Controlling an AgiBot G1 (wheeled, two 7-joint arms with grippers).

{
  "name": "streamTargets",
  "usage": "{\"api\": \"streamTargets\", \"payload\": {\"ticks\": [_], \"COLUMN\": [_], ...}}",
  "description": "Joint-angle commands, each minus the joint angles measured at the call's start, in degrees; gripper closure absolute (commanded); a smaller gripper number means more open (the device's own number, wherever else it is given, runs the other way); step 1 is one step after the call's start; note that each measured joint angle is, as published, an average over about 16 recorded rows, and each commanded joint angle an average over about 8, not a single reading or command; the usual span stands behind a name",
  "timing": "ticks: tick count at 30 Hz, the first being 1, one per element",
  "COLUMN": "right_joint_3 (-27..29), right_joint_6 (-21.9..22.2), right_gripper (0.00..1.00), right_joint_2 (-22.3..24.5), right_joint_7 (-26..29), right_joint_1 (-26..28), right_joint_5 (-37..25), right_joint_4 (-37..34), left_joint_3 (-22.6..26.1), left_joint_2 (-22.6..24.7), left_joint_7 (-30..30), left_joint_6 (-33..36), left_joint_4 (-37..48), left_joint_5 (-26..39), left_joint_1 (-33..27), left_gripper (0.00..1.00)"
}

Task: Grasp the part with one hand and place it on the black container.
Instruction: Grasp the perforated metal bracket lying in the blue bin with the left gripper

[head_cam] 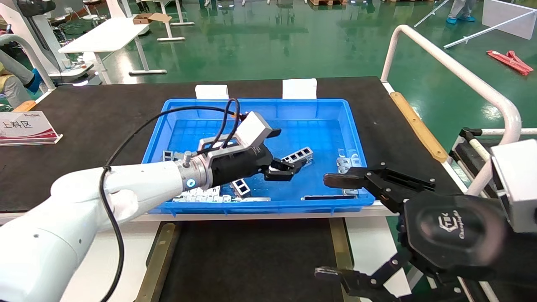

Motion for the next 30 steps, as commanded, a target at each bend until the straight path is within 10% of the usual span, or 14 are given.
{"api": "streamTargets", "payload": {"ticks": [1, 15, 17, 23, 26, 30], "right_joint_3": [0.00, -0.01, -0.01, -0.01, -0.01, -0.01], "right_joint_6": [0.00, 0.00, 0.00, 0.00, 0.00, 0.00], "right_gripper": [0.00, 0.00, 0.19, 0.94, 1.00, 1.00], "right_joint_2": [0.00, 0.00, 0.00, 0.00, 0.00, 0.00], "right_joint_7": [0.00, 0.00, 0.00, -0.01, -0.01, -0.01], "right_joint_1": [0.00, 0.00, 0.00, 0.00, 0.00, 0.00], "right_joint_5": [0.00, 0.00, 0.01, 0.01, 0.01, 0.01], "right_joint_4": [0.00, 0.00, 0.00, 0.00, 0.00, 0.00], "left_joint_3": [1.25, 12.48, 13.63, 16.50, 17.63, 18.91], "left_joint_2": [0.12, -0.12, -0.15, -0.24, -0.27, -0.31], "left_joint_7": [-0.61, -4.72, -5.06, -5.41, -5.29, -5.12], "left_joint_6": [-1.17, -9.30, -10.11, -12.19, -12.97, -13.76], "left_joint_4": [-0.73, -3.99, -4.03, -4.09, -4.12, -4.05], "left_joint_5": [-0.80, -5.06, -5.77, -7.99, -9.20, -10.96], "left_joint_1": [0.50, 1.77, 1.75, 1.76, 1.84, 2.06], "left_gripper": [0.00, 0.00, 0.03, 0.73, 0.99, 1.00]}}
